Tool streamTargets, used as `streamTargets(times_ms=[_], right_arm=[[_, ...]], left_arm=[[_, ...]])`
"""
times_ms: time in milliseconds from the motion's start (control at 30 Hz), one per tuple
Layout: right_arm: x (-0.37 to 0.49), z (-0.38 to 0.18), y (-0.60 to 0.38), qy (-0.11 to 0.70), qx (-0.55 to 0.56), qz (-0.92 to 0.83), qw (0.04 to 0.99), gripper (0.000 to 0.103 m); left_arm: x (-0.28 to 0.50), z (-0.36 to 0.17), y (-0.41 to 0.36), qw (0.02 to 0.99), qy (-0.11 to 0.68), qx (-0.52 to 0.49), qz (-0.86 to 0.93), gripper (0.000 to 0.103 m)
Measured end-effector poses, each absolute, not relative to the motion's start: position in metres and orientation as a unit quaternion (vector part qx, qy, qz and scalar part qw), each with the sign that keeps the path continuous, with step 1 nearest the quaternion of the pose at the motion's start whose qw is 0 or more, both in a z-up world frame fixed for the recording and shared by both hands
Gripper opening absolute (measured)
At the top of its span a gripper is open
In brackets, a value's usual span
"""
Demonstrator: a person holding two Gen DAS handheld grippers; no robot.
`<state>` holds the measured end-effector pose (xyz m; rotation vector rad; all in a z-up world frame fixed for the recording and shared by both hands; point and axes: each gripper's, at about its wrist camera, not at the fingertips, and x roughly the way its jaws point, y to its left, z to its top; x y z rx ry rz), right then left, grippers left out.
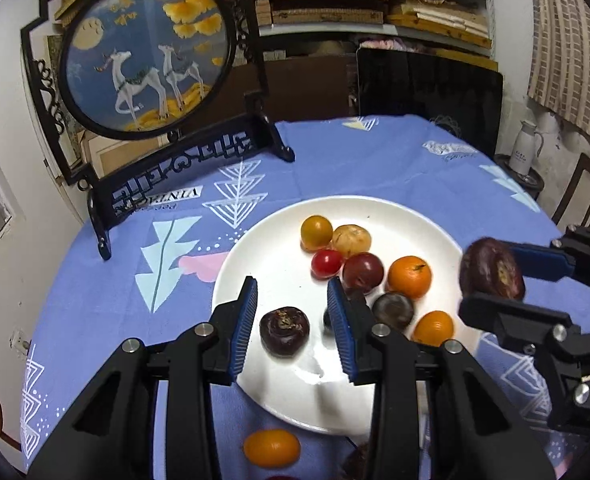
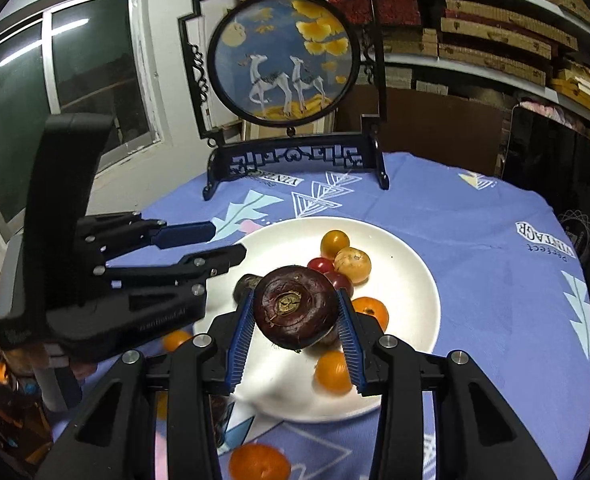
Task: Organize fruits
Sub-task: 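Lower the mangosteen and brown fruit onto the plate and open both tools, then grasp a red plum with the left tool while the right tool grasps a tangerine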
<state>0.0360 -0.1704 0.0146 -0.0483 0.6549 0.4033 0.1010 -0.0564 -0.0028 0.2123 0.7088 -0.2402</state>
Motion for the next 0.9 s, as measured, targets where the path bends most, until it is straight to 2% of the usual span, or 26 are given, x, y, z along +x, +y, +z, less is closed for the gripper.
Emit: streamTargets(times_ms=[100, 133, 167, 300, 433, 700, 767, 900], right_arm=[[0.06, 0.005, -0.16, 0.334, -0.033, 0.183, 0.924, 0.041], [0.072, -0.001, -0.157, 0.346, -0.032, 0.175, 0.921, 0.041], [0.077, -0.005, -0.155, 0.353, -0.029, 0.173, 0.919, 0.042], [0.082, -0.006, -0.164, 0.347, 0.007, 0.166, 0.923, 0.052], [0.066, -0.006, -0.173, 0.348, 0.006, 0.168, 0.922, 0.053], [-0.003, -0.022, -0.179, 0.367, -0.042, 0.182, 0.911, 0.06], [-0.021, -0.026, -0.178, 0.371, -0.054, 0.189, 0.908, 0.061], [-0.055, -0.039, -0.172, 0.38, -0.08, 0.201, 0.899, 0.061]], left_arm=[[0.115, -0.015, -0.055, 0.92, 0.363, 0.104, -0.103, 0.039], [0.119, -0.019, -0.052, 0.919, 0.37, 0.103, -0.093, 0.051], [0.121, -0.022, -0.049, 0.919, 0.371, 0.103, -0.082, 0.057], [0.125, -0.027, -0.033, 0.92, 0.375, 0.096, -0.062, 0.059], [0.119, -0.025, -0.016, 0.923, 0.371, 0.084, -0.053, 0.066], [0.08, -0.023, -0.008, 0.924, 0.367, 0.084, -0.074, 0.071], [0.069, -0.022, -0.006, 0.925, 0.363, 0.086, -0.078, 0.076], [0.043, -0.02, 0.004, 0.927, 0.355, 0.083, -0.086, 0.079]])
